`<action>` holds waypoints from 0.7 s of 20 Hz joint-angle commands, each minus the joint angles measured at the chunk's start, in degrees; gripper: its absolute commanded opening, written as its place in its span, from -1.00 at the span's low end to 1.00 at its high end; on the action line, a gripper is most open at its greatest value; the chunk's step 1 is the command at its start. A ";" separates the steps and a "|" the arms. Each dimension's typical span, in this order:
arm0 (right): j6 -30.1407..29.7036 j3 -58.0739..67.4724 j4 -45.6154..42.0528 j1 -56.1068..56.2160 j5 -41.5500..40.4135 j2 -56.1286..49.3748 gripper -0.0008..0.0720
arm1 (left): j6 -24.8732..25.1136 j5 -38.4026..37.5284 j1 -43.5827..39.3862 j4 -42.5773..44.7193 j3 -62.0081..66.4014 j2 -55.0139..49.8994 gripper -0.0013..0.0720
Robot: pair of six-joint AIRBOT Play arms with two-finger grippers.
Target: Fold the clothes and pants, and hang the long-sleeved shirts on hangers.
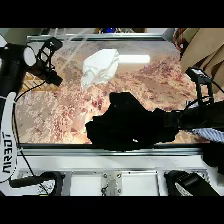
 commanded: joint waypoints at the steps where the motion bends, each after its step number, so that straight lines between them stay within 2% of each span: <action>1: 0.02 -0.02 0.02 -0.02 0.00 -0.02 -0.90 | 24.76 -14.93 2.56 -26.18 0.04 3.76 -0.92; 5: 0.02 -0.02 0.00 -0.02 0.00 -0.02 -0.90 | 24.96 -16.11 5.51 -26.60 0.02 4.68 -0.92; 6: 0.02 -0.02 0.00 -0.02 0.00 -0.02 -0.90 | 28.02 -17.75 6.23 -27.23 -0.42 4.68 -0.92; 8: 0.02 -0.02 0.02 -0.02 0.02 -0.02 -0.90 | 39.74 -23.37 8.07 -30.10 -2.67 4.72 -0.93; 11: -0.02 -0.02 -0.02 -0.02 0.04 -0.02 -0.90 | 45.90 -23.10 11.56 -34.67 -10.10 6.38 -0.93; 14: -0.02 -0.02 0.00 -0.02 0.02 -0.20 -0.90 | 49.42 -23.06 12.22 -34.38 -17.70 8.90 -0.93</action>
